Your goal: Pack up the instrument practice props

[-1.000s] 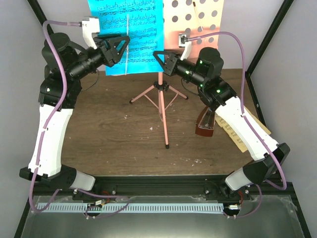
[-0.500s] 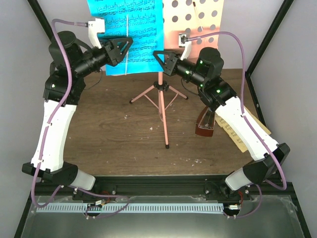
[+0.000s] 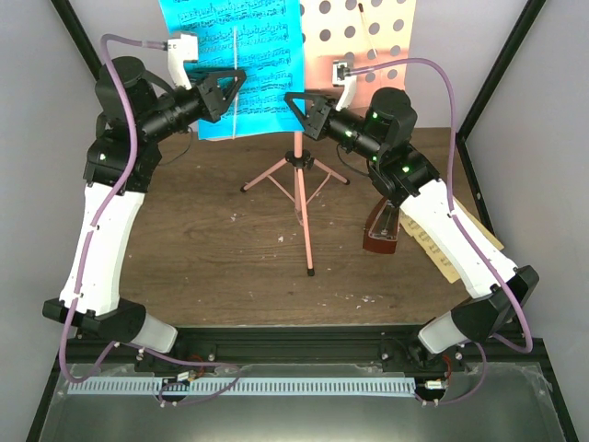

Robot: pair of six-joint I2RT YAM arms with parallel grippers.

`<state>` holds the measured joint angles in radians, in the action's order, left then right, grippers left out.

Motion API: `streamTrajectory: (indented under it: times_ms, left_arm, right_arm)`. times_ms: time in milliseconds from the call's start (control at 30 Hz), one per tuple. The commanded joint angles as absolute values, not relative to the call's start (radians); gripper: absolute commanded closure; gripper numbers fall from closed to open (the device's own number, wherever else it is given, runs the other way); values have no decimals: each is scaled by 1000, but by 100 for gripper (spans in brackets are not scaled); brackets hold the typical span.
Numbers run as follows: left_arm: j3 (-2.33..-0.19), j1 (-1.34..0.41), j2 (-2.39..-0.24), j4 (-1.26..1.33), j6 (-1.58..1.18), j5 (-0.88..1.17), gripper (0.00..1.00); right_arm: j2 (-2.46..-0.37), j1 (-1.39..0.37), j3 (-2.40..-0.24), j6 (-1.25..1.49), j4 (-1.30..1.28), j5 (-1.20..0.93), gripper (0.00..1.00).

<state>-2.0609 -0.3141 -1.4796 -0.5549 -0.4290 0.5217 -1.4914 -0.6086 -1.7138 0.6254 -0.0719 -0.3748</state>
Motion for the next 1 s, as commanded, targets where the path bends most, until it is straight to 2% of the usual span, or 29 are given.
streamTrajectory:
  times_ms: [0, 67, 433, 667, 967]
  left_arm:
    - [-2075, -318, -1481, -533, -431, 535, 93]
    - [-2069, -318, -1479, -529, -428, 537, 100]
    - [-2030, -318, -1457, -491, -401, 545, 100]
    - [-1989, -318, -1436, -442, -392, 576, 100]
    - [-1994, -317, -1436, -471, -390, 504, 100]
  right_arm:
    - [-1471, -617, -1726, 626, -37, -381, 99]
    - [-1471, -617, -1724, 626, -37, -378, 99]
    - [-1456, -617, -1702, 630, -30, -343, 99]
    - [-1182, -620, -1418, 545, 136, 20, 99]
    - [-910, -620, -1333, 345, 60, 257, 99]
